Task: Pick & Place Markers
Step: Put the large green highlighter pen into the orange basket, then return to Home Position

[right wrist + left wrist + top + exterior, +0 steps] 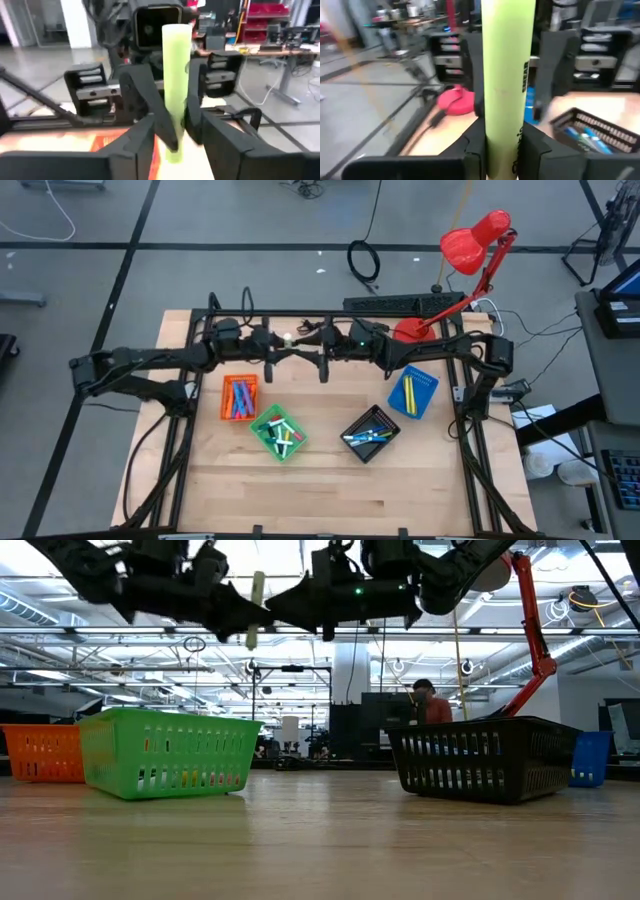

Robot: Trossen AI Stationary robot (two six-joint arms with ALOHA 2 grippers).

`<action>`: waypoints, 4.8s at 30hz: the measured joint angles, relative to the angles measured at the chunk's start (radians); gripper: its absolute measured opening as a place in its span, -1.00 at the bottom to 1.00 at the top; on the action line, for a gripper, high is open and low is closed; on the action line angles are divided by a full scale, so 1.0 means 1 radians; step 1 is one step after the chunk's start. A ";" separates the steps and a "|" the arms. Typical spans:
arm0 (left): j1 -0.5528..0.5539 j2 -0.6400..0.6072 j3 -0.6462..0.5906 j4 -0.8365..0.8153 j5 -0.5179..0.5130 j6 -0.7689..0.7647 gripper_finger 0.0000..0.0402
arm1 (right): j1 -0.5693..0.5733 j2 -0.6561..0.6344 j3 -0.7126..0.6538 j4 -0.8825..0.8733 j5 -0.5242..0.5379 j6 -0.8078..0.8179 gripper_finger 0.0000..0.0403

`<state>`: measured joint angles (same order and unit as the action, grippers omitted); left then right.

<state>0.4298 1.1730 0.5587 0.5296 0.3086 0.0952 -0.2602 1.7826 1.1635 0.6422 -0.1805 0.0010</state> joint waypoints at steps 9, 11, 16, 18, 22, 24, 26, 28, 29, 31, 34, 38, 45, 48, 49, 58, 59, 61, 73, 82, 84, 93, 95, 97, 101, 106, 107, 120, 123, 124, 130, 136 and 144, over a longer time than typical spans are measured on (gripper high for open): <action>-0.045 -0.273 0.003 -0.680 -0.260 -0.234 -0.70 | -0.006 -0.118 -0.105 -0.154 0.053 -0.038 -0.09; -0.071 -0.304 0.003 -0.857 -0.267 -0.382 -0.70 | -0.007 -0.156 -0.150 -0.155 0.081 -0.039 -0.09; -0.167 -0.331 0.001 -1.234 -0.302 -0.764 -0.60 | -0.007 -0.238 -0.247 -0.045 0.145 -0.043 -0.13; -0.206 -0.325 0.002 -1.333 -0.344 -0.888 -0.56 | -0.007 -0.275 -0.292 0.010 0.154 -0.043 -0.14; -0.252 -0.312 0.002 -1.353 -0.397 -1.017 -0.58 | -0.007 -0.317 -0.362 0.104 0.154 -0.041 -0.13; -0.263 -0.308 0.002 -1.326 -0.397 -1.023 -0.60 | -0.007 -0.343 -0.389 0.124 0.154 -0.040 -0.13; -0.273 -0.310 0.002 -1.301 -0.397 -1.022 -0.62 | -0.007 -0.364 -0.406 0.131 0.155 -0.040 -0.13; -0.281 -0.310 0.002 -1.275 -0.395 -1.012 -0.62 | -0.007 -0.383 -0.429 0.123 0.154 -0.030 -0.14; -0.283 -0.309 0.002 -1.265 -0.394 -1.004 -0.61 | -0.007 -0.393 -0.437 0.123 0.155 -0.021 -0.14; -0.287 -0.310 0.002 -1.256 -0.390 -0.999 -0.57 | -0.007 -0.414 -0.456 0.125 0.154 -0.008 -0.15; -0.293 -0.309 0.002 -1.261 -0.384 -1.017 -0.51 | -0.007 -0.443 -0.484 0.128 0.154 -0.006 -0.14; -0.298 -0.309 0.002 -1.271 -0.326 -1.025 -0.38 | -0.007 -0.464 -0.516 0.137 0.154 -0.006 -0.13; -0.301 -0.309 0.002 -1.365 -0.312 -1.092 0.04 | -0.006 -0.467 -0.529 0.127 0.154 -0.009 -0.16; -0.301 -0.309 0.002 -1.380 -0.317 -1.069 0.19 | -0.006 -0.468 -0.529 0.125 0.154 -0.012 -0.16; -0.301 -0.309 0.002 -1.379 -0.318 -1.046 0.23 | -0.006 -0.468 -0.529 0.124 0.154 -0.013 -0.16; -0.301 -0.309 0.002 -1.355 -0.309 -0.935 0.41 | -0.006 -0.468 -0.529 0.109 0.154 -0.015 -0.16; -0.301 -0.309 0.002 -1.334 -0.285 -0.927 0.41 | -0.006 -0.468 -0.529 0.109 0.154 -0.015 -0.16; -0.308 -0.309 0.002 -1.225 -0.203 -0.873 0.42 | -0.006 -0.468 -0.529 0.109 0.154 -0.016 -0.16; -0.624 -0.144 0.002 -0.841 -0.178 -0.621 0.44 | -0.006 -0.468 -0.529 0.105 0.154 -0.014 -0.16; -0.699 0.020 0.002 -0.752 -0.106 -0.701 0.42 | -0.006 -0.468 -0.529 0.108 0.154 -0.013 -0.16; -0.690 0.015 0.002 -0.795 -0.129 -0.727 0.43 | -0.006 -0.468 -0.529 0.108 0.154 -0.006 -0.16; -0.626 -0.094 0.002 -0.929 -0.279 -0.677 0.44 | -0.006 -0.468 -0.529 0.109 0.154 0.021 -0.16; -0.611 -0.132 0.002 -0.950 -0.311 -0.649 0.44 | -0.006 -0.468 -0.529 0.108 0.154 0.021 -0.16; -0.600 -0.169 0.002 -0.967 -0.350 -0.620 0.43 | -0.006 -0.468 -0.529 0.109 0.154 0.021 -0.16; -0.572 -0.253 0.002 -1.038 -0.494 -0.601 0.41 | -0.006 -0.468 -0.529 0.108 0.154 0.021 -0.16; -0.527 -0.324 0.002 -1.159 -0.692 -0.679 0.43 | -0.006 -0.468 -0.528 0.106 0.154 0.021 -0.16; -0.521 -0.330 0.002 -1.158 -0.690 -0.678 0.43 | -0.006 -0.468 -0.528 0.105 0.154 0.020 -0.16; -0.555 -0.352 0.002 -0.735 -0.416 -0.317 0.41 | -0.006 -0.468 -0.528 0.083 0.154 0.013 -0.16; -0.552 -0.404 0.002 -0.732 -0.421 -0.255 0.41 | -0.006 -0.473 -0.528 0.092 0.154 0.010 -0.16; -0.552 -0.426 0.002 -0.731 -0.421 -0.230 0.41 | -0.006 -0.486 -0.528 0.075 0.154 0.009 -0.16; -0.551 -0.602 0.002 -0.786 -0.427 -0.083 0.40 | -0.008 -0.611 -0.527 -0.033 0.154 -0.040 -0.16; -0.551 -0.731 0.002 -0.903 -0.494 0.029 0.42 | -0.008 -0.774 -0.527 -0.241 0.156 -0.116 -0.16; -0.545 -0.770 0.002 -0.971 -0.713 -0.023 0.38 | -0.009 -0.942 -0.529 -0.595 0.326 -0.107 -0.16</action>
<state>-0.1152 0.4026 0.5606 -0.4409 -0.4045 0.0723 -0.2695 0.8411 0.6346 0.0469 0.1455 -0.1063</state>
